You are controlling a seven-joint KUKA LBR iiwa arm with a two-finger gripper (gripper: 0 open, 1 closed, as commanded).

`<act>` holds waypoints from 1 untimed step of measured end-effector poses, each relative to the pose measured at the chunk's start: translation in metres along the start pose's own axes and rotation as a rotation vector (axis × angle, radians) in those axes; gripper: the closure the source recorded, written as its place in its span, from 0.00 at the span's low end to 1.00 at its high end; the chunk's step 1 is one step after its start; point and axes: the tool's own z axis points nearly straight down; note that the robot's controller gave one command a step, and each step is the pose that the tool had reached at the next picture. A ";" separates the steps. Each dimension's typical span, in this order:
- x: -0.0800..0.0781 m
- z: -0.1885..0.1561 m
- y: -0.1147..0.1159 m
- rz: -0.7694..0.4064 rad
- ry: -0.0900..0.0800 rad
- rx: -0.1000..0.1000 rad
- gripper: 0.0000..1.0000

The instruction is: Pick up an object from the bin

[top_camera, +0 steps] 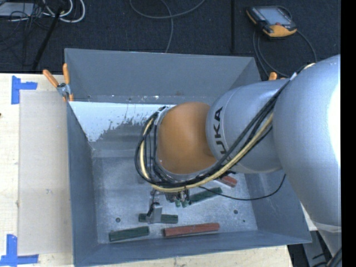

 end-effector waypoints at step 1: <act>0.030 -0.014 -0.010 0.025 0.001 0.000 0.00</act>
Offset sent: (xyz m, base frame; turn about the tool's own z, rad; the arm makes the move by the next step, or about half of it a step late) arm -0.0229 -0.0278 -0.0331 0.1257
